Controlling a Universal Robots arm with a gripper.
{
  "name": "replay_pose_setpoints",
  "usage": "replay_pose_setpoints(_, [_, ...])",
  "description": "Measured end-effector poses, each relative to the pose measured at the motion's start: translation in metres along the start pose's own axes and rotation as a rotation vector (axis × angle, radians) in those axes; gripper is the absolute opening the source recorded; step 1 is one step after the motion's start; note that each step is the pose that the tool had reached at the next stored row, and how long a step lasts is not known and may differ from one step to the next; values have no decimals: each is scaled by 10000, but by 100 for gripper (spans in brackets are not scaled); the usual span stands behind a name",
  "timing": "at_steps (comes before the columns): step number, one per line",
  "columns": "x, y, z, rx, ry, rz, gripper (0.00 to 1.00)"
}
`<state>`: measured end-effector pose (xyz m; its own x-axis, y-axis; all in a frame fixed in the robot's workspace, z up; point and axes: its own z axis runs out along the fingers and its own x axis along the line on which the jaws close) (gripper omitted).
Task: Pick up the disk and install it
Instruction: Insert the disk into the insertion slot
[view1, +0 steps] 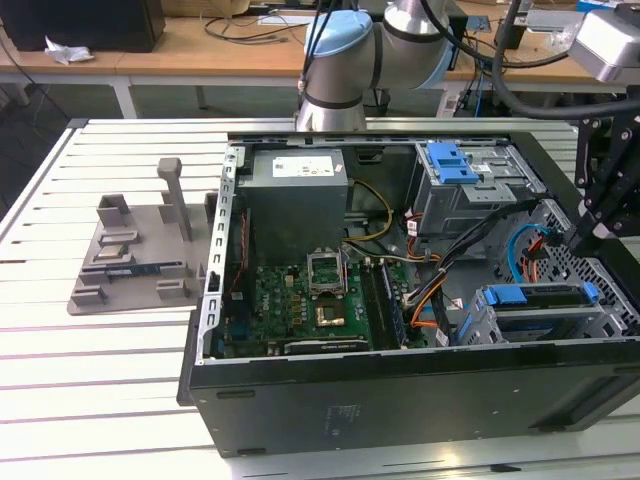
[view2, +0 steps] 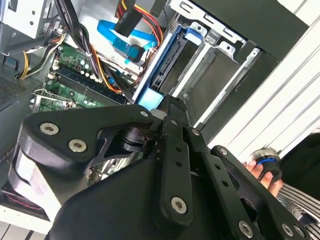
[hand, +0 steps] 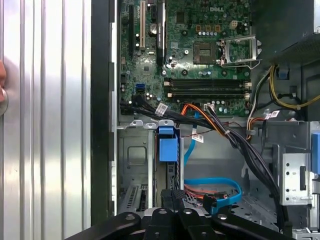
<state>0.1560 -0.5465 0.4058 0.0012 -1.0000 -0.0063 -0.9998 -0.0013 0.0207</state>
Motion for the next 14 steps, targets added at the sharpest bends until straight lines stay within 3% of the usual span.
replay_pose_setpoints(6, [-7,-126,113,-58,37,0,11])
replay_pose_setpoints(9, [-9,-175,131,-68,37,0,11])
replay_pose_setpoints(14, [-9,-186,135,-70,37,1,11])
